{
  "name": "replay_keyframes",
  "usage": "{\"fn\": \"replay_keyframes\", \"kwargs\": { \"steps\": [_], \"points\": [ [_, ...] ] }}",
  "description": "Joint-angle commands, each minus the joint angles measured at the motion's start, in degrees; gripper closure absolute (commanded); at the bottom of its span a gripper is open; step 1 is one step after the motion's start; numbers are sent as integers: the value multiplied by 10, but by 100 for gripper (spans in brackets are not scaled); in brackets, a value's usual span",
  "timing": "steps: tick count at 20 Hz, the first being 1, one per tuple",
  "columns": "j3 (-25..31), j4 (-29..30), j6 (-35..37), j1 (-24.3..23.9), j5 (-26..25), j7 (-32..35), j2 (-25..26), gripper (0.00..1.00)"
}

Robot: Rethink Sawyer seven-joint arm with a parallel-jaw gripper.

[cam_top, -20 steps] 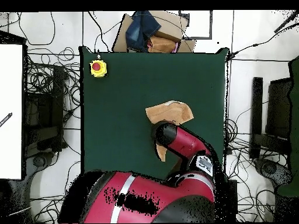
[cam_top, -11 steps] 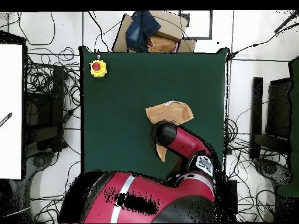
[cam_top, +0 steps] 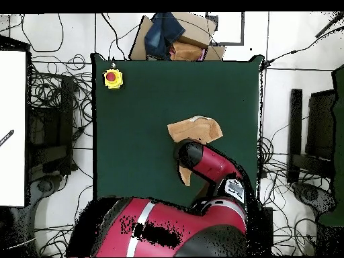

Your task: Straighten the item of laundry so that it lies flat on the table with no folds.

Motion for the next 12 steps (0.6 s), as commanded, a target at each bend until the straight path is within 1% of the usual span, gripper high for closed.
{"fn": "replay_keyframes", "kwargs": {
  "steps": [1,9,10,12],
  "points": [
    [43,11,-19,8,-6,102,-9,100],
    [43,13,-28,8,-8,103,-9,100],
    [43,14,-31,8,-9,104,-9,0],
    [42,13,-33,10,-8,105,-9,0]
  ]
}}
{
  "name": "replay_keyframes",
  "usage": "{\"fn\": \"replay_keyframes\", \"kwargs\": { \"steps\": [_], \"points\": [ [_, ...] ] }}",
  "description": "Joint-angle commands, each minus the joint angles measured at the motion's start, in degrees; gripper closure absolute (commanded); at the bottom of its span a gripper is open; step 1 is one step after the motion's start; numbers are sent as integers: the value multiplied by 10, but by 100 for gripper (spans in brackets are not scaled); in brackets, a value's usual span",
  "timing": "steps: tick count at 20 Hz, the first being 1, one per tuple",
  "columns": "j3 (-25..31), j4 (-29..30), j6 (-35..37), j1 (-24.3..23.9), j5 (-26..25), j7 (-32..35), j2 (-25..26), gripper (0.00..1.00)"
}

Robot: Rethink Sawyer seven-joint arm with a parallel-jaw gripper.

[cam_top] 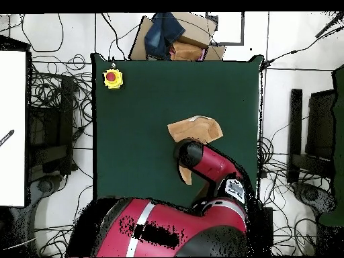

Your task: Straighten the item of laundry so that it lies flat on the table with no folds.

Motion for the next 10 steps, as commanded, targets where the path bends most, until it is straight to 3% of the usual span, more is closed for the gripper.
{"fn": "replay_keyframes", "kwargs": {
  "steps": [1,10],
  "points": [
    [41,12,-34,10,-9,105,-6,0],
    [66,18,-40,-10,-8,105,-6,0]
  ]
}}
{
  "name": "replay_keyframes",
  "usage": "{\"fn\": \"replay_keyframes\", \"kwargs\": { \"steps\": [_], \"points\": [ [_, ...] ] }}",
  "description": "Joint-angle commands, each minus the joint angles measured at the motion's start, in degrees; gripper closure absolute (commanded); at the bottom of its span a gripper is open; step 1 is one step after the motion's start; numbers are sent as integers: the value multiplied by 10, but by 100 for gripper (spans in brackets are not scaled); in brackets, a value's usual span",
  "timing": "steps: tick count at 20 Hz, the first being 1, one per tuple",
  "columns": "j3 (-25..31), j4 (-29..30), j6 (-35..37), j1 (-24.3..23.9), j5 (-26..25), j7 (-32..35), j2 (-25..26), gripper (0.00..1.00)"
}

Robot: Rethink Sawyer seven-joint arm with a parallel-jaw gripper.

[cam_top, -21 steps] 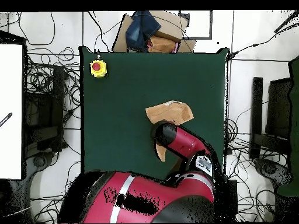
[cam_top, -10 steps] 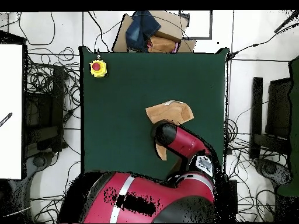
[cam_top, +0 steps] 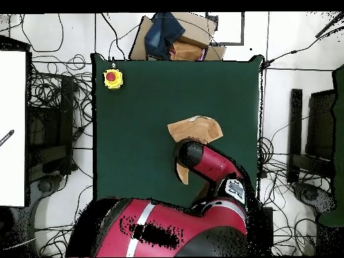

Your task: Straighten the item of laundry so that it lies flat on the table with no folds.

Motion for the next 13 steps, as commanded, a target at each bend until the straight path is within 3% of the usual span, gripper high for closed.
{"fn": "replay_keyframes", "kwargs": {
  "steps": [1,5,7,10,13],
  "points": [
    [72,19,-47,-15,-10,105,-2,0],
    [90,-12,-90,-54,-33,82,43,0],
    [121,-67,-123,-100,-52,58,104,0],
    [111,-182,-95,-108,-35,32,181,0],
    [116,-212,-21,-105,-20,30,168,0]
  ]
}}
